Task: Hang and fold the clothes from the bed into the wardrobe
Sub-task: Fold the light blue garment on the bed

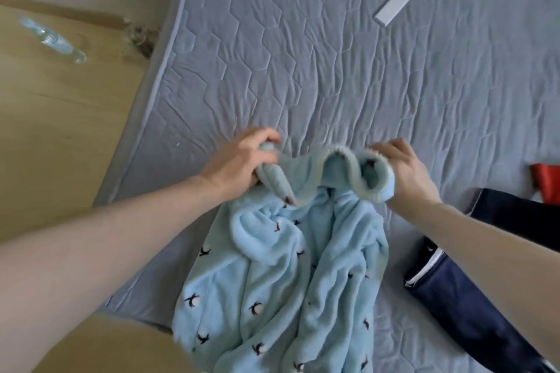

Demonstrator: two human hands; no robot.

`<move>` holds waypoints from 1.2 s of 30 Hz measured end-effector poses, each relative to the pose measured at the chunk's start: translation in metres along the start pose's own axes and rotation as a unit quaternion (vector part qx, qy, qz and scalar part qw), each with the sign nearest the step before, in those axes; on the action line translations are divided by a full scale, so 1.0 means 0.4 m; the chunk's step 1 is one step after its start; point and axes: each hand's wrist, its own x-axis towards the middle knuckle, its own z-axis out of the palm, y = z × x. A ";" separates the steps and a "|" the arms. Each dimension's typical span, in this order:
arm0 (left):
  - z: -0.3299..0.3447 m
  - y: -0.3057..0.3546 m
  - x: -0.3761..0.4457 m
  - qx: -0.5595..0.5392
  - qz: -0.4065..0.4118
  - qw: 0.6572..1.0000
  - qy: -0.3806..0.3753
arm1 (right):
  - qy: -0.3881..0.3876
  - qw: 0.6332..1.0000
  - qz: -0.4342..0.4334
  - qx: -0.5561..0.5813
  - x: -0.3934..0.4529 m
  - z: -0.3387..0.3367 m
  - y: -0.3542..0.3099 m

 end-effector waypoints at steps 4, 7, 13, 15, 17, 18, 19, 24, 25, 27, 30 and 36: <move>0.082 0.027 -0.132 0.058 0.035 0.981 -0.181 | -0.151 0.987 -0.044 -0.040 -0.141 0.094 0.034; 0.129 0.051 -0.217 0.066 -0.001 0.959 -0.274 | -0.235 0.971 -0.003 -0.039 -0.248 0.156 0.025; 0.136 0.094 -0.315 -0.006 -0.022 0.979 -0.204 | -0.192 0.975 0.089 0.068 -0.335 0.198 -0.059; 0.125 0.104 -0.338 -0.023 -0.048 0.987 -0.150 | -0.120 0.983 0.106 0.085 -0.341 0.196 -0.083; 0.122 0.116 -0.372 -0.012 -0.039 0.987 -0.152 | -0.110 0.980 0.139 0.093 -0.350 0.195 -0.099; 0.124 0.121 -0.392 -0.004 -0.030 0.985 -0.167 | -0.118 0.979 0.146 0.086 -0.358 0.199 -0.105; 0.130 0.122 -0.412 0.004 -0.021 0.982 -0.186 | -0.124 0.978 0.152 0.076 -0.370 0.206 -0.107; 0.173 0.158 -0.438 -0.018 -0.070 0.948 -0.310 | -0.235 0.947 0.214 0.037 -0.418 0.244 -0.110; 0.174 0.174 -0.430 -0.021 -0.088 0.939 -0.331 | -0.259 0.937 0.229 0.044 -0.425 0.250 -0.112; 0.174 0.199 -0.430 -0.068 -0.140 0.950 -0.271 | -0.218 0.925 0.287 0.119 -0.440 0.248 -0.129; 0.168 0.228 -0.454 -0.115 -0.271 0.955 -0.016 | -0.064 0.880 0.402 0.245 -0.473 0.227 -0.172; 0.228 0.164 -0.711 -0.178 -0.680 0.709 -0.064 | -0.171 0.746 0.577 0.284 -0.642 0.261 -0.213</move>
